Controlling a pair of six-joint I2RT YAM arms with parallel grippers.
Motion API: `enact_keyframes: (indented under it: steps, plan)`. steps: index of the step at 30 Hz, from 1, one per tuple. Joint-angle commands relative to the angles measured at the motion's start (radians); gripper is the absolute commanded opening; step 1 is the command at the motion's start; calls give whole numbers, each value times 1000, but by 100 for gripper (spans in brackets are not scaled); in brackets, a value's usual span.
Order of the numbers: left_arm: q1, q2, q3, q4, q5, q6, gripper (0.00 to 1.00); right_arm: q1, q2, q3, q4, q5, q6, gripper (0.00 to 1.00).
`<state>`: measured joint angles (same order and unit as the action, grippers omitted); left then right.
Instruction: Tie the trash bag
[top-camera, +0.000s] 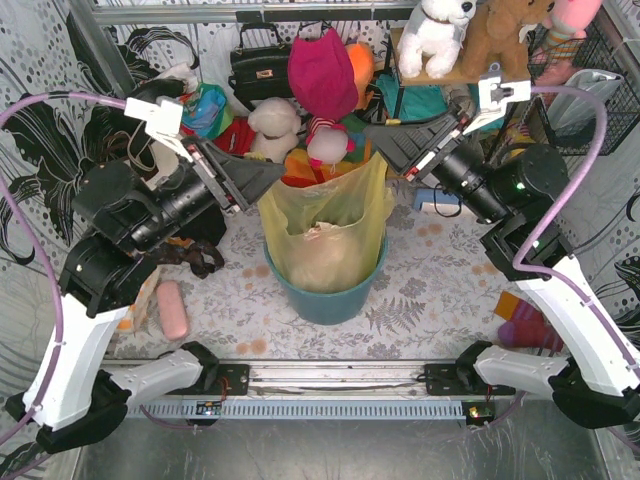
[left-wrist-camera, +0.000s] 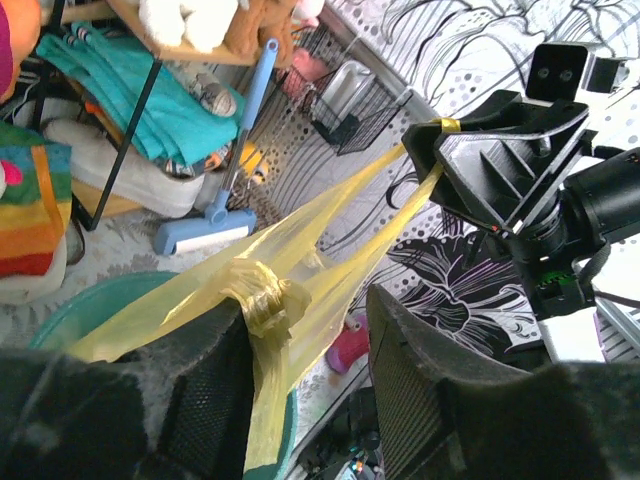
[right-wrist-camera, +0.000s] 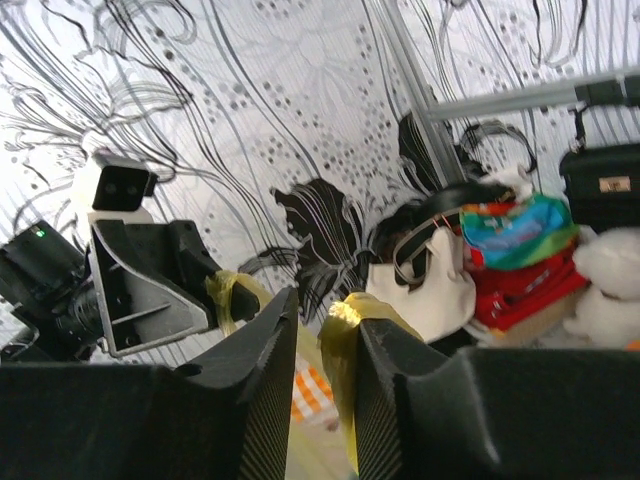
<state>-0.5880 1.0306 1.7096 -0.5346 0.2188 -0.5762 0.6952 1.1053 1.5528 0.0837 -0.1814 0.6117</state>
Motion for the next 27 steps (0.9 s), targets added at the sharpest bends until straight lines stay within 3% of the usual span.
enact_keyframes:
  steps: [1, 8, 15, 20, 27]
  plan:
    - [5, -23, -33, 10, 13, -13, 54, -2, -38, -42, -65, 19, -30, 31]
    - [5, -40, 74, -138, -4, 36, 67, -2, -73, -18, -163, 28, -69, 41]
    - [4, -67, 193, -300, -22, 72, 70, -2, -92, 50, -277, 57, -98, 55]
    - [4, -76, 162, -255, 150, 52, 71, -2, -91, 98, -357, 109, -117, 56]
    - [4, -68, -37, -72, 384, -15, 70, -2, -74, 160, -422, 184, -106, 56]
